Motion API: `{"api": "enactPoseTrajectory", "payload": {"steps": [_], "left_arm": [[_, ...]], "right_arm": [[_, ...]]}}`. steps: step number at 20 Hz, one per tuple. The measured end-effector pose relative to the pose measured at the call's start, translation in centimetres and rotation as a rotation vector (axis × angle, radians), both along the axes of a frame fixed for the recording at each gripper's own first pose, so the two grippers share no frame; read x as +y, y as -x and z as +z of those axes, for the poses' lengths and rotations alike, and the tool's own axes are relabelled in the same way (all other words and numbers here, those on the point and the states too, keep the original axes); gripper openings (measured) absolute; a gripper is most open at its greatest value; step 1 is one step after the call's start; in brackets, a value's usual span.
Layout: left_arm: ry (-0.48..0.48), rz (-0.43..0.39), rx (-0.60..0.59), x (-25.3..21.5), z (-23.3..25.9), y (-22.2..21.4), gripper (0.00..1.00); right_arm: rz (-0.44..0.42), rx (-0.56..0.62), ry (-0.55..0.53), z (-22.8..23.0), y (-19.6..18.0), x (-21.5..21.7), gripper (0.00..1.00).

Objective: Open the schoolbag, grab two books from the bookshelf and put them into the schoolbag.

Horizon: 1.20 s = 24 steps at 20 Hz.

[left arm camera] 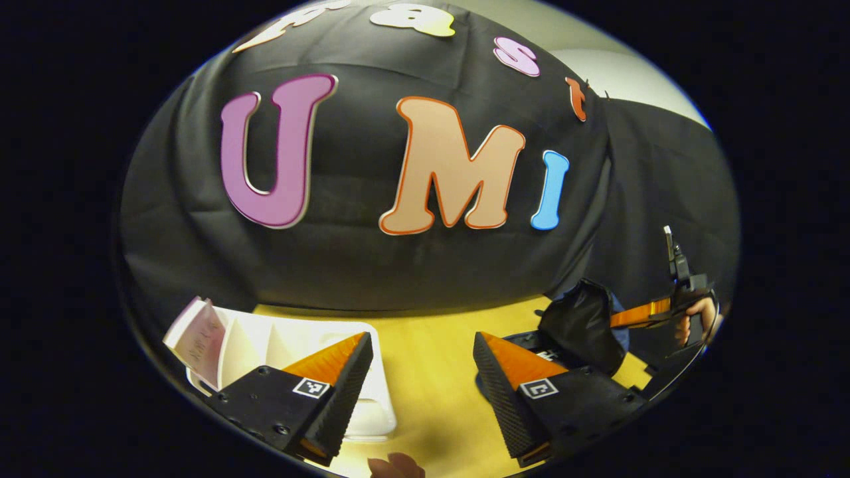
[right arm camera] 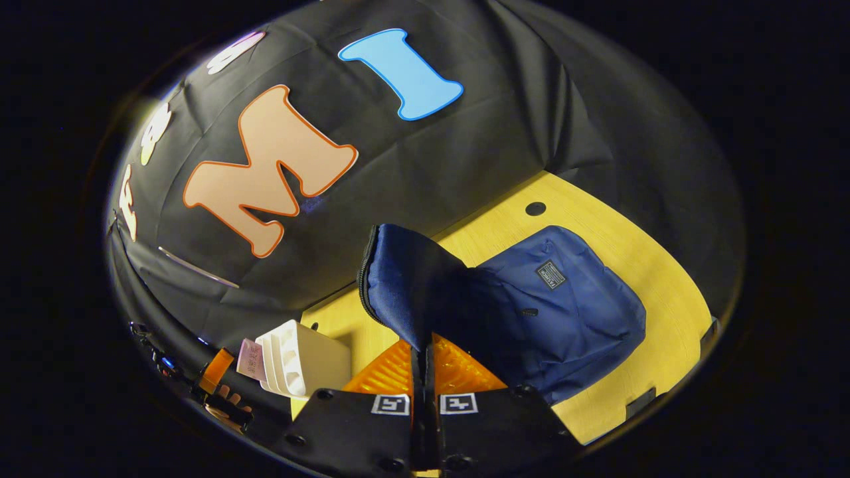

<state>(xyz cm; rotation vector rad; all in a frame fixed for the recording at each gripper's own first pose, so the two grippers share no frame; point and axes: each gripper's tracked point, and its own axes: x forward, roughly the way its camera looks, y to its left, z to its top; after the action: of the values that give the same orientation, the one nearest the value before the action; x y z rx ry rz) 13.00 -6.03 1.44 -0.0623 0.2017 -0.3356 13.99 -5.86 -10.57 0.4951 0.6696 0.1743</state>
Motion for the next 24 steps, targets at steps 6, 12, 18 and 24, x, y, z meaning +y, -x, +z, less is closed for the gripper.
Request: {"api": "enactPoseTrajectory", "payload": {"steps": [6, 12, 18, 24], "left_arm": [[-0.092, 0.101, 0.011, 6.7, -0.6, 1.0, 0.95], [-0.172, 0.193, 0.131, 16.9, -2.2, 1.7, 0.95], [-0.214, 0.247, 0.254, 24.2, -2.2, 0.8, 0.95], [-0.235, 0.252, 0.445, 27.6, -4.9, -1.5, 0.94]], "right_arm": [[0.005, -0.002, 0.007, -0.1, -0.2, 0.2, 0.03], [0.003, -0.004, -0.007, -0.5, -0.2, 0.3, 0.03], [0.004, -0.002, -0.020, -0.8, -0.4, 0.4, 0.03], [0.002, -0.001, -0.025, -0.9, -0.6, 0.3, 0.03]]}}
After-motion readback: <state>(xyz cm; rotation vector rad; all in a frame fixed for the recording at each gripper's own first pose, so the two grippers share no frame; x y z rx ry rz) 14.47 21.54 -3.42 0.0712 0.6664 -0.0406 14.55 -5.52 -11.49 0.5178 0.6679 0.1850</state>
